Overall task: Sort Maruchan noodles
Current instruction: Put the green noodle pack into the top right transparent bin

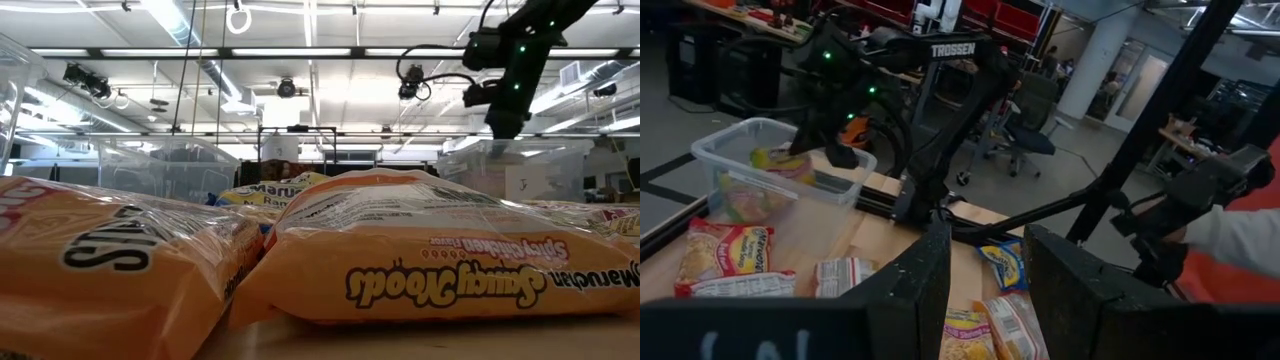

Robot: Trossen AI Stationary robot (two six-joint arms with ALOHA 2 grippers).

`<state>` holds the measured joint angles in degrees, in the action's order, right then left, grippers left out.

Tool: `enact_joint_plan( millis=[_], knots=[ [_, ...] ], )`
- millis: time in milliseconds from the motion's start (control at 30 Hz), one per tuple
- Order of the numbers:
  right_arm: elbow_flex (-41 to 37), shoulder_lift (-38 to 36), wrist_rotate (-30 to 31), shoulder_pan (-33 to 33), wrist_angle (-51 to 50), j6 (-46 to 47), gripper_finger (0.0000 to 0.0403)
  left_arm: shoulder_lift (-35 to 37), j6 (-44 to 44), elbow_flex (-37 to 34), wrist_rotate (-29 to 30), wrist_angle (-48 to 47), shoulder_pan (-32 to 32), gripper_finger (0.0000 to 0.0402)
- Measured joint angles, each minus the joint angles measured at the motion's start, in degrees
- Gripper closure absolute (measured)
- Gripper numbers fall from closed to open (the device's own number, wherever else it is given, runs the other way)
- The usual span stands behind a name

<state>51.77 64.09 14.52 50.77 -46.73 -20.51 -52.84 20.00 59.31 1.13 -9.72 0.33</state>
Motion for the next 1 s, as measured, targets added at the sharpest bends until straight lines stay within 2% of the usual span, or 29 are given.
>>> enact_joint_plan(
  millis=[133, 400, 600, 767, 867, 933, 1000],
  knots=[
    [-1.1, 0.6, -2.5, 1.2, 0.2, 1.4, 0.04, 0.0, -0.3, 0.0, 0.1, 0.1, 0.2, 0.0269],
    [-6.6, 5.6, -3.7, 3.0, 11.1, 2.5, 0.0394, 0.0, -0.8, 0.0, 0.1, 0.1, 0.2, 0.0269],
    [-6.3, 6.3, 2.2, 3.1, 17.0, 2.6, 0.0357, 0.0, -1.1, 0.0, 0.1, 0.1, 0.2, 0.0269],
    [-4.8, 3.4, 2.3, 2.4, 13.8, 5.8, 0.0324, 0.0, -1.2, 0.0, 0.1, 0.1, 0.2, 0.0269],
    [-3.4, 0.2, 1.6, 1.0, 9.4, 9.3, 0.0301, 0.0, -1.2, 0.0, -2.0, 0.5, 0.1, 0.0269],
    [-2.4, -2.5, -1.2, -0.5, 7.0, 13.1, 0.0286, 0.0, -1.2, 0.0, -4.4, 2.4, 0.1, 0.0269],
    [-2.1, -5.7, -6.5, -2.7, 6.6, 17.0, 0.0273, 0.0, -1.2, 0.0, -6.3, 5.1, 0.1, 0.0269]
  ],
)
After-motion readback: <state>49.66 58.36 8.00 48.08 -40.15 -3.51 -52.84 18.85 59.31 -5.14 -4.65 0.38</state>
